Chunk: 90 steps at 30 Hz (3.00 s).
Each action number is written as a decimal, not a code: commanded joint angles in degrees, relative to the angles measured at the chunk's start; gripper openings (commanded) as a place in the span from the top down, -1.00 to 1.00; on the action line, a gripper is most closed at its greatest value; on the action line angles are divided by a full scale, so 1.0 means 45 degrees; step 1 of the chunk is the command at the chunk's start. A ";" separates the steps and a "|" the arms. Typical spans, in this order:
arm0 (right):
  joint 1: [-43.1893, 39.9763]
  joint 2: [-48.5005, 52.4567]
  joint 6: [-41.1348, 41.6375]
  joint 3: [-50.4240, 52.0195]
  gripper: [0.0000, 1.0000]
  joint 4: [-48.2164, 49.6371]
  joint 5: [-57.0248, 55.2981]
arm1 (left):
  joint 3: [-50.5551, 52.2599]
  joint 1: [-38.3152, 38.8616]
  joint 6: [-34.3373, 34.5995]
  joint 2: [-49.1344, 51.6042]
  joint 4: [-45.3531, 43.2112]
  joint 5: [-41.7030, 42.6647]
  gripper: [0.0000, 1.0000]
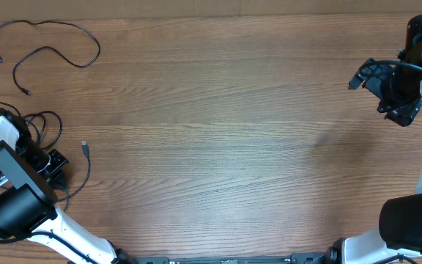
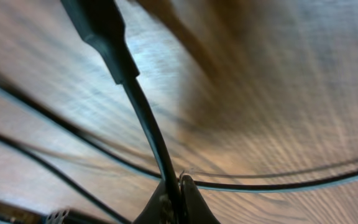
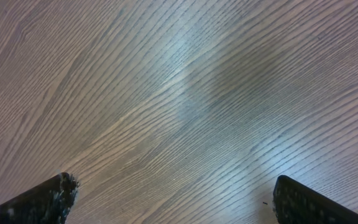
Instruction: Untangle cables
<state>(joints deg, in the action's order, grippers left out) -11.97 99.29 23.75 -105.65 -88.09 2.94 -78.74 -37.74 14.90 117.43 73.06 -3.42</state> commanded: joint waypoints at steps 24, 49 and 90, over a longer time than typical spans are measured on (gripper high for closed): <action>0.0000 -0.0010 0.0000 -0.0010 -1.00 0.0044 -0.0073 | -0.1724 0.1919 -0.3235 -0.7626 0.1457 0.7111 -1.00; 0.0000 -0.0010 0.0000 -0.0010 -1.00 0.0044 -0.0073 | -0.0797 1.1633 -0.1919 -1.4882 0.2764 0.5289 -0.99; 0.0000 -0.0010 0.0000 -0.0010 -1.00 0.0044 -0.0073 | 0.8777 1.0384 -0.5173 -2.2984 -0.4600 0.3740 -0.99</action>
<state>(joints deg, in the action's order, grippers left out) -11.97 99.29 23.75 -105.62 -88.12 2.96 -41.67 10.46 -6.63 17.61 52.71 13.65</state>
